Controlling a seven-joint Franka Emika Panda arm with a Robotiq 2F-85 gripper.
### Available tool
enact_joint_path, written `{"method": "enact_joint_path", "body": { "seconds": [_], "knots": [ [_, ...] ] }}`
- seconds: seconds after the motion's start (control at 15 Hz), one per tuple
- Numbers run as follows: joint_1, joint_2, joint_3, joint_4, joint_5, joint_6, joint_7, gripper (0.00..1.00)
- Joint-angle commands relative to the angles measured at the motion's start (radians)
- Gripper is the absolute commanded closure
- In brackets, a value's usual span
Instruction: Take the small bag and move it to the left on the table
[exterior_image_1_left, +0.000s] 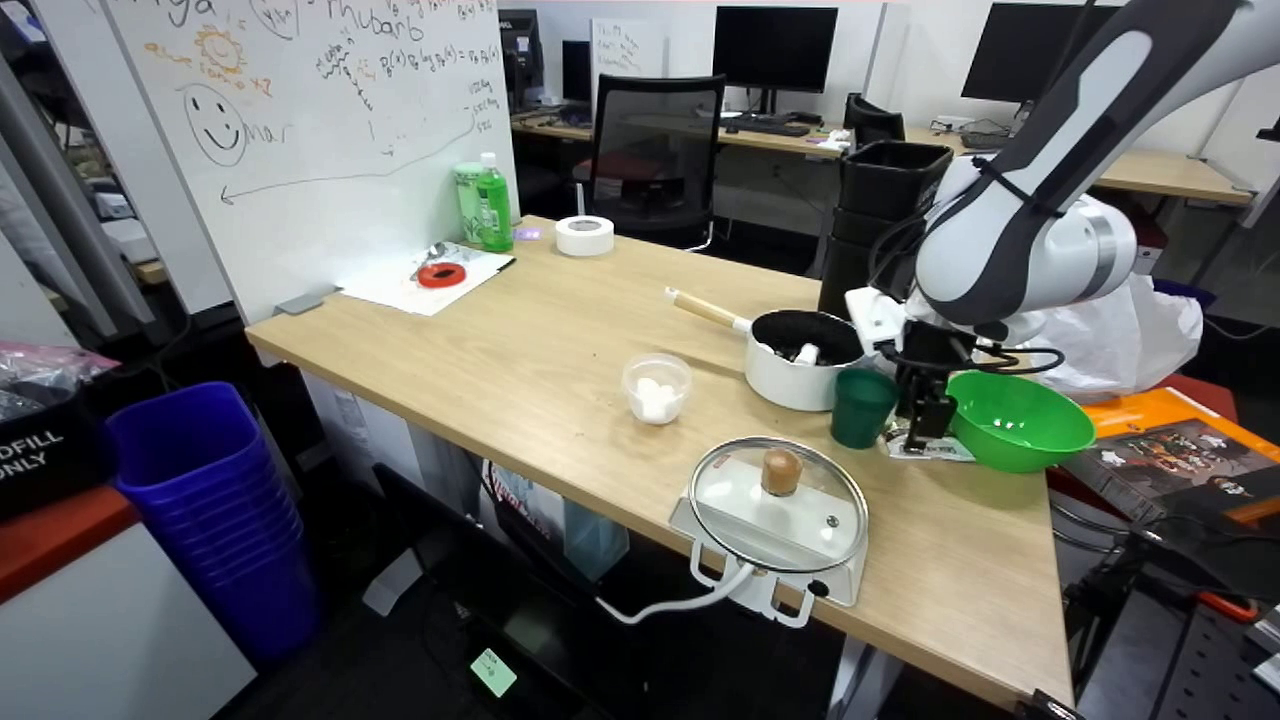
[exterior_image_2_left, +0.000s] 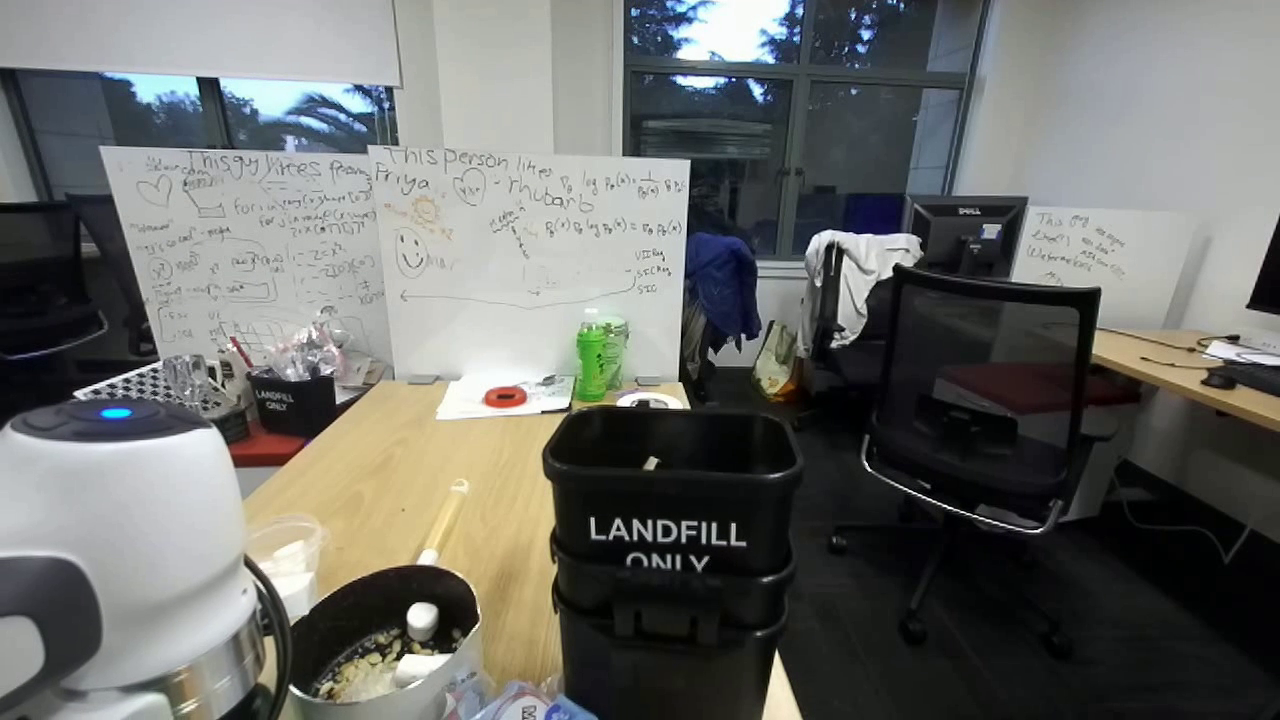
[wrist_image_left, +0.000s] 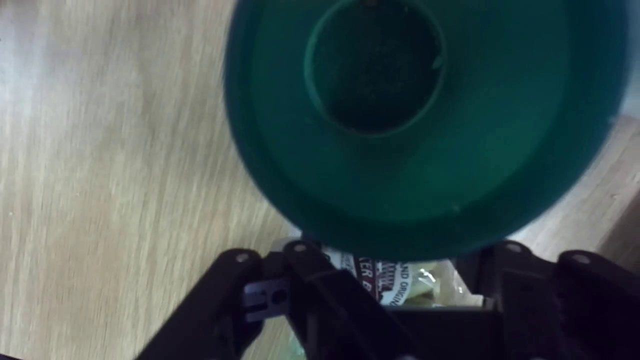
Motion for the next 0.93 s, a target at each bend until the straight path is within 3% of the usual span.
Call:
{"method": "enact_joint_path", "body": {
  "seconds": [0.0, 0.33, 0.47, 0.67, 0.87],
  "knots": [
    [0.003, 0.003, -0.006, 0.005, 0.002, 0.006, 0.005, 0.66],
    [-0.046, -0.07, 0.031, -0.027, 0.046, -0.014, -0.059, 0.98],
    [-0.072, -0.114, 0.051, -0.042, 0.084, -0.016, -0.101, 0.95],
    [-0.111, -0.201, 0.093, -0.069, 0.185, -0.031, -0.206, 0.98],
    [-0.111, -0.278, 0.101, -0.098, 0.262, -0.043, -0.282, 0.97]
  ]
}}
